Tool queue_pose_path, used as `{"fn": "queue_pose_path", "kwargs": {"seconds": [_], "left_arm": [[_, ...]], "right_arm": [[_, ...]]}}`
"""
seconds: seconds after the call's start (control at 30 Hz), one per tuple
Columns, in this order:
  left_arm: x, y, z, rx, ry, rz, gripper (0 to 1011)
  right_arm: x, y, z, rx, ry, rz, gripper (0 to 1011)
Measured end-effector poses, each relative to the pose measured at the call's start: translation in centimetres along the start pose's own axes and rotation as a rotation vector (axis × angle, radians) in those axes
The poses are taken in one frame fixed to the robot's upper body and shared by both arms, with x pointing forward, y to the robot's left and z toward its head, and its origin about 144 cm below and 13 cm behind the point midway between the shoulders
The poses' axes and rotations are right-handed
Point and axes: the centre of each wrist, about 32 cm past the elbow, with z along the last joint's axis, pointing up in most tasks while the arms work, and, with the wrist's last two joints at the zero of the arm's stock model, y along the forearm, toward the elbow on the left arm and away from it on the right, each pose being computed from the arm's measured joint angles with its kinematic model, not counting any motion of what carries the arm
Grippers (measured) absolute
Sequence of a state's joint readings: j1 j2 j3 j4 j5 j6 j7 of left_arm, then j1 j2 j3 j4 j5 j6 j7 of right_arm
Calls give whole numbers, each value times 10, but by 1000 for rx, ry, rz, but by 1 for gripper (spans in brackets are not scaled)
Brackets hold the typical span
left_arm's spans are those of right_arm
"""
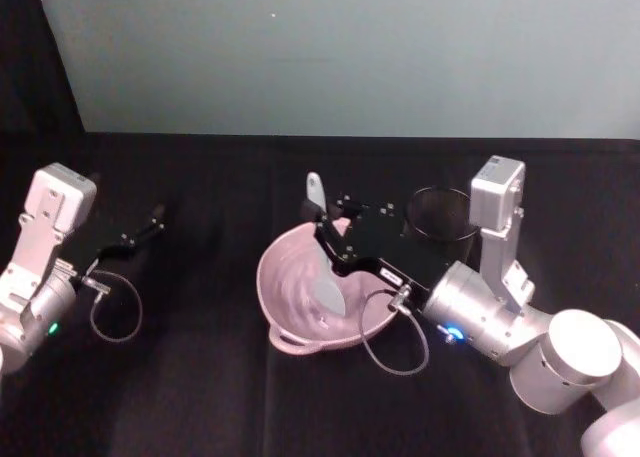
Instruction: Use the one hand to pick up the spoon and stir the clear water in the bowl.
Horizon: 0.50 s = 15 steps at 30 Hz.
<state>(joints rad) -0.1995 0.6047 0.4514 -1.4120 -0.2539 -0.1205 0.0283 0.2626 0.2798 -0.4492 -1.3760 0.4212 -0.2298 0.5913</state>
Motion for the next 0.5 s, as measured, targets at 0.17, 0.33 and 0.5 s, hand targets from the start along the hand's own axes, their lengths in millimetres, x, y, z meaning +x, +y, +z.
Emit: {"fn": "queue_pose_path", "kwargs": {"seconds": [0.17,0.33,0.5], "left_arm": [[0,0,0,0,0,0,1011],[0,0,0,0,0,0,1011],[0,0,0,0,0,0,1011]], "right_arm": [[0,11,-4,16,2,1,136],[4,27,-12,37,-25,-35,136],[14,36,-17,54,-69,-92,136]]}}
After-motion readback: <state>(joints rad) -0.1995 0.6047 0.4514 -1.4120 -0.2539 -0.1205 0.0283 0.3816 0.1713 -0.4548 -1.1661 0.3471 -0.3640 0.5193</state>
